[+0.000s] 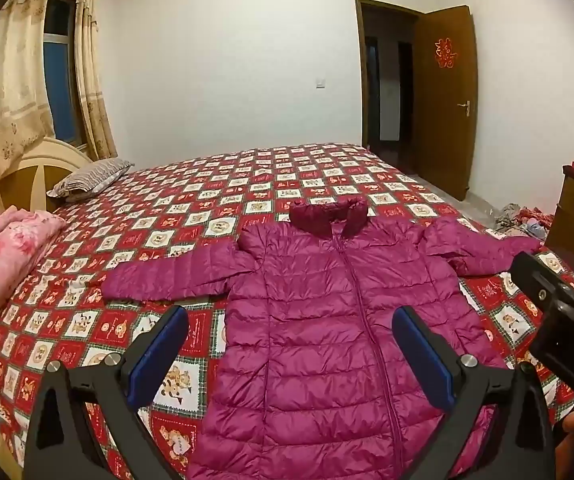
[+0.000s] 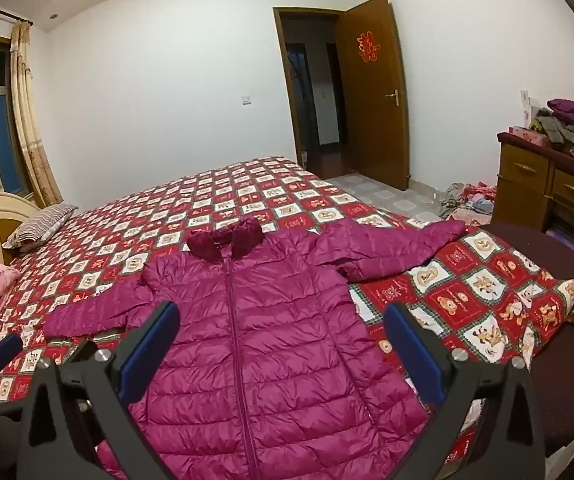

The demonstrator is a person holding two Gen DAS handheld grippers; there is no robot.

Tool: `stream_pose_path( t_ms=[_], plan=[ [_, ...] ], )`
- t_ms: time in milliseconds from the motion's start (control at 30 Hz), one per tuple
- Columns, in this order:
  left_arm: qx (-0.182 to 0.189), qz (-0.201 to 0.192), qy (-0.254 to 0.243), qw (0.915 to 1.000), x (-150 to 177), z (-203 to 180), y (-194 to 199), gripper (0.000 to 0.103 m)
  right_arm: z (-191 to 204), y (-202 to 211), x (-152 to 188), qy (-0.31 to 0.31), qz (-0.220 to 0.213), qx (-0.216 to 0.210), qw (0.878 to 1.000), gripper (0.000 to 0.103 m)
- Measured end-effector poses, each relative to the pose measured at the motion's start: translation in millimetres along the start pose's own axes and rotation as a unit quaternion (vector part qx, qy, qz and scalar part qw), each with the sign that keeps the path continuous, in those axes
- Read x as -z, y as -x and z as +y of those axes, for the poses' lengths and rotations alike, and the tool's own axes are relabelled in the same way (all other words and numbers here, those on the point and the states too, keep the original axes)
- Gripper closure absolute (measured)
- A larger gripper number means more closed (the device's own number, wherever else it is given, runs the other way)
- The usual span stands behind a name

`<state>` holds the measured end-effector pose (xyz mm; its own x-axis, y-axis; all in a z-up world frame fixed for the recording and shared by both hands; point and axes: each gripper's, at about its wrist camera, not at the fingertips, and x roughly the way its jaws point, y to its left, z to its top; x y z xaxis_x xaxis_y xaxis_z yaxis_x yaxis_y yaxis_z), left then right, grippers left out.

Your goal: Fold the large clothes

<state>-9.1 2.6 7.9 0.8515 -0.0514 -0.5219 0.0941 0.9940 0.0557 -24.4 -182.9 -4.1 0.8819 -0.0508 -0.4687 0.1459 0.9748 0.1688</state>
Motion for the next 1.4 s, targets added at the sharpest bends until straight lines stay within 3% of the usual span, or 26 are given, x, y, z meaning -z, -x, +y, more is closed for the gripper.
stream_pose_path(
  t_ms=[1400],
  plan=[
    [0.003, 0.004, 0.004, 1.0000, 2.2, 0.4, 1.4, 0.001, 1.2, 5.6, -1.2, 0.002, -0.004, 0.004, 1.000, 0.000]
  ],
)
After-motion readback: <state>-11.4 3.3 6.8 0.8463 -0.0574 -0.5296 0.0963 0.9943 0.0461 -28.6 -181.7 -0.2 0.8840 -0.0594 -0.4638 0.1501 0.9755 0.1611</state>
